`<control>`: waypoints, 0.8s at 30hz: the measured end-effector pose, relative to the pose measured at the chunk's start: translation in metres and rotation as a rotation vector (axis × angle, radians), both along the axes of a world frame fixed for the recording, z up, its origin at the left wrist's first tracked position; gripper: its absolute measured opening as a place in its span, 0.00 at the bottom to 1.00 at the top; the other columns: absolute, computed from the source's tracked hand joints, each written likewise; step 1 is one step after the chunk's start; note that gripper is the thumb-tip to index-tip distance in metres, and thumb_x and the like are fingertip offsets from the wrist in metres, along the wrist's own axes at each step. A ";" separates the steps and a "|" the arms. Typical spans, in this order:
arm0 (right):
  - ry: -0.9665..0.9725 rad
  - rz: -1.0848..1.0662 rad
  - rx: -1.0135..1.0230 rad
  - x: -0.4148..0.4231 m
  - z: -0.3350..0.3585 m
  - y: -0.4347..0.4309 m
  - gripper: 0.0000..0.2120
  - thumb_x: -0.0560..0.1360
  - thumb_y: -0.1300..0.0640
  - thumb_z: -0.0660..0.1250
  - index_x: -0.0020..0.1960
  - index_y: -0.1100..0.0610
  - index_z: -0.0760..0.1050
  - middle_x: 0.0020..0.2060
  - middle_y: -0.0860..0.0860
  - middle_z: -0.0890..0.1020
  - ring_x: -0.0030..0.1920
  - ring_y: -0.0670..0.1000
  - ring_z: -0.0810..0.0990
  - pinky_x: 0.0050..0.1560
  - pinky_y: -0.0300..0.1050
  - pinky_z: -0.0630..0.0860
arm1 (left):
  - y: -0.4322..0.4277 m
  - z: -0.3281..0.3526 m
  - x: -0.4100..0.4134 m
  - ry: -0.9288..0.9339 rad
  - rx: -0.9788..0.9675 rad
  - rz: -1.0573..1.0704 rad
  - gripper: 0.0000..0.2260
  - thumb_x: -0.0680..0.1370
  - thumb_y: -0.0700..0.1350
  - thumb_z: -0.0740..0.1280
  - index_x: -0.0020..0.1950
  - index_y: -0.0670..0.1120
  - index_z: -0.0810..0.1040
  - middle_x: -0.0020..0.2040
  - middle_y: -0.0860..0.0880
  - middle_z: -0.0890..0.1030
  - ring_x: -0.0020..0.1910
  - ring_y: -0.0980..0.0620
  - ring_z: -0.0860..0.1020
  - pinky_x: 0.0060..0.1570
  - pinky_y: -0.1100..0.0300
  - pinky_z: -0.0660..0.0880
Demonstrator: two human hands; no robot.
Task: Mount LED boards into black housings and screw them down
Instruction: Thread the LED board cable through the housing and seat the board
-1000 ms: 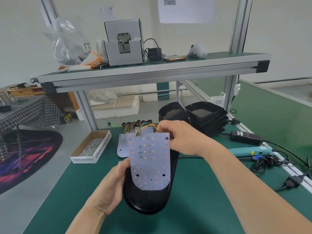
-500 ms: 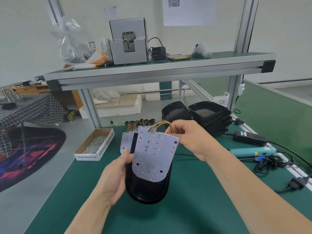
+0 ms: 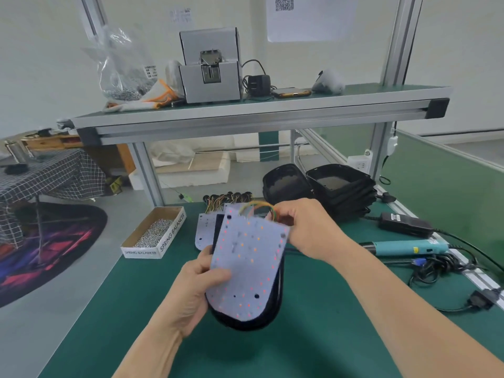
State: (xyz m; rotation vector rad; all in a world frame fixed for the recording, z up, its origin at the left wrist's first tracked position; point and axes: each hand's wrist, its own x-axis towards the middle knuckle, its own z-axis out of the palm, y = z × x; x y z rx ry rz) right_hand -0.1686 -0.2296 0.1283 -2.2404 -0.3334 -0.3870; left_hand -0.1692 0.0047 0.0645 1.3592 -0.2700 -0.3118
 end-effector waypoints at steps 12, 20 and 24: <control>-0.288 -0.053 -0.303 -0.001 -0.025 0.026 0.06 0.77 0.66 0.66 0.49 0.62 0.81 0.44 0.55 0.82 0.45 0.57 0.79 0.49 0.53 0.75 | -0.007 -0.006 -0.003 -0.127 0.165 -0.015 0.10 0.63 0.50 0.73 0.35 0.44 0.81 0.52 0.57 0.76 0.52 0.55 0.78 0.50 0.63 0.72; -0.336 -0.183 -0.316 0.014 -0.025 0.022 0.14 0.68 0.63 0.77 0.50 0.60 0.74 0.51 0.55 0.74 0.49 0.58 0.72 0.49 0.55 0.73 | -0.009 -0.003 0.004 -0.294 0.352 -0.003 0.08 0.71 0.47 0.69 0.33 0.48 0.77 0.50 0.57 0.72 0.47 0.58 0.76 0.40 0.71 0.69; -0.099 -0.082 -0.277 0.028 -0.018 0.010 0.15 0.77 0.57 0.71 0.62 0.55 0.74 0.54 0.52 0.81 0.56 0.58 0.79 0.53 0.49 0.73 | -0.013 0.004 0.013 -0.391 0.390 -0.003 0.07 0.72 0.46 0.68 0.36 0.45 0.77 0.52 0.59 0.72 0.51 0.56 0.74 0.45 0.69 0.68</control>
